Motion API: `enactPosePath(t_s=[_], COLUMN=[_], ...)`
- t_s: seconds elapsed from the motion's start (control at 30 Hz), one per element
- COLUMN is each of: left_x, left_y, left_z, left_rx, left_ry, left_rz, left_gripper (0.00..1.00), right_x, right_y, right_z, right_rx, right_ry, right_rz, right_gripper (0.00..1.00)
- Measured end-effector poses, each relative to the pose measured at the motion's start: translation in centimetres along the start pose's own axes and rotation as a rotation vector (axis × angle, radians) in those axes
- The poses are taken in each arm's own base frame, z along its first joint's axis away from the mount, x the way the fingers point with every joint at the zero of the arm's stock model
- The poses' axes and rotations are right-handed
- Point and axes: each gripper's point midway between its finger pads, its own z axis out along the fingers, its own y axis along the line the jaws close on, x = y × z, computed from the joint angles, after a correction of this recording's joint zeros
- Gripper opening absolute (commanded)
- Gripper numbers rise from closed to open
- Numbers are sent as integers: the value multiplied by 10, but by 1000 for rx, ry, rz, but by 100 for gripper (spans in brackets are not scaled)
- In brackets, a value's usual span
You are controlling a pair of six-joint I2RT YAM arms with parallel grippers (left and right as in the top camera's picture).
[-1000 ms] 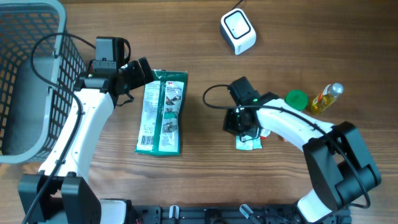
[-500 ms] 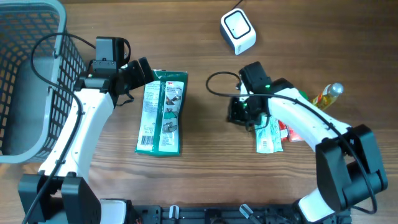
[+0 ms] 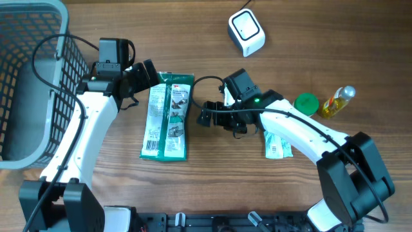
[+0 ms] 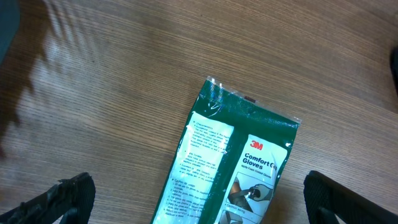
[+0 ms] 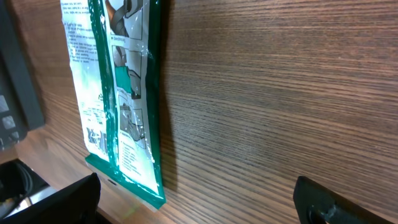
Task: Scan the item barcode
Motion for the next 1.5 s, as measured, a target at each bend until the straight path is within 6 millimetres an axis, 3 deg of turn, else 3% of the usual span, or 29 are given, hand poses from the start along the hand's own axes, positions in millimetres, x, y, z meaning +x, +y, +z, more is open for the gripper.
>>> enactPosePath(t_s=[0.9, 1.3, 1.5], left_x=[0, 0, -1], left_y=[0, 0, 0], left_z=[0, 0, 0], left_rx=[0, 0, -4], left_ry=[0, 0, -6], left_rz=[0, 0, 0], left_gripper=[100, 100, 100], right_x=[-4, -16, -12], right_y=[-6, -22, -28], right_z=[0, -2, -3], right_rx=[35, 127, 154], right_ry=[-26, -97, -86], right_rz=[11, 13, 23], right_gripper=[100, 100, 100])
